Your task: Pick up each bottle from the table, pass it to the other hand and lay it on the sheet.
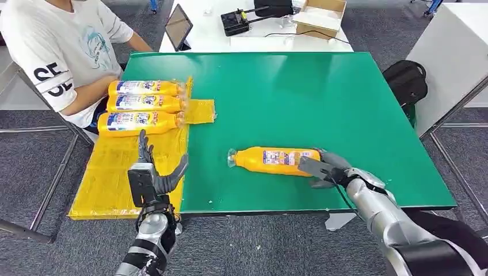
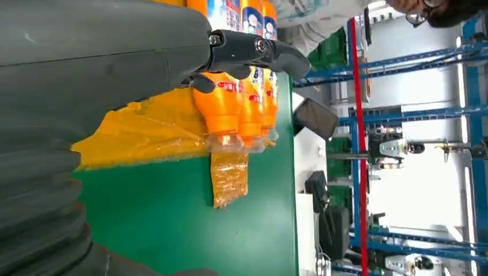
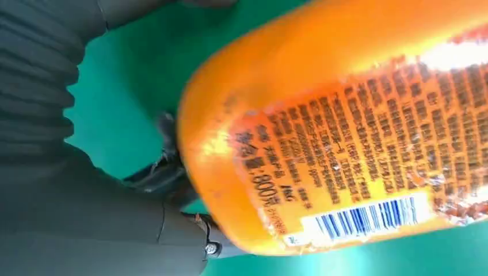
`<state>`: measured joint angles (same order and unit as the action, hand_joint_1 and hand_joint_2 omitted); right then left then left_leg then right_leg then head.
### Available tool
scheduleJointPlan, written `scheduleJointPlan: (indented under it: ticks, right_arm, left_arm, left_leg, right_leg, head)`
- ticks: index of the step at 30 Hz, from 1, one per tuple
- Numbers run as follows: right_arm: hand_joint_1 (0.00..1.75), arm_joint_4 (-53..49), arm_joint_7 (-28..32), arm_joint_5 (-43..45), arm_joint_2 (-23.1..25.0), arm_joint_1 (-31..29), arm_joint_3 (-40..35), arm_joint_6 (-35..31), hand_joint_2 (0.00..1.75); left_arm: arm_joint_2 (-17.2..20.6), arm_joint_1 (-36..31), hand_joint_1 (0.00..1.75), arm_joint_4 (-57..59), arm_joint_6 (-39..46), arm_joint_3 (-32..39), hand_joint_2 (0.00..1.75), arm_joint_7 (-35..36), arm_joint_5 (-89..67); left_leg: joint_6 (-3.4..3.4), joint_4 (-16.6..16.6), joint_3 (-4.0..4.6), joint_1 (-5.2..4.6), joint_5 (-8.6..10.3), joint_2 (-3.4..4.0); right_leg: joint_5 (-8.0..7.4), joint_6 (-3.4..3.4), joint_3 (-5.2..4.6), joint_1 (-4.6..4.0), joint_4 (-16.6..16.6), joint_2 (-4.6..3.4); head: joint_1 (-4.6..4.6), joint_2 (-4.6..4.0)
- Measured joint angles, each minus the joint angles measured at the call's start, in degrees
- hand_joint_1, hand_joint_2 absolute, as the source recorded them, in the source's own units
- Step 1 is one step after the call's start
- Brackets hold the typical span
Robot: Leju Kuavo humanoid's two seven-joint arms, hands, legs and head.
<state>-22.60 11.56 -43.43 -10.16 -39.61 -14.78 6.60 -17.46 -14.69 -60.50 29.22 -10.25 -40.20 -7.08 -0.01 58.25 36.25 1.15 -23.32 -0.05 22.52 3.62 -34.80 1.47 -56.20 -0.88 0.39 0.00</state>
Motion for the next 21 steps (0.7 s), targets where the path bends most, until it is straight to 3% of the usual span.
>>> scheduleJointPlan:
  ticks: [21]
  right_arm:
    - [0.00, 0.00, 0.00, 0.57, 0.06, -0.20, -0.04, 0.79, 1.75]
  left_arm:
    - [0.00, 0.10, 0.00, 0.20, -1.18, 0.04, 1.75, 0.00, 0.15]
  left_leg:
    - [0.04, 0.00, 0.11, -0.01, 0.03, -0.15]
  right_leg:
    - [0.02, 0.01, 0.00, 0.02, 0.00, 0.06]
  head:
    - [0.02, 0.00]
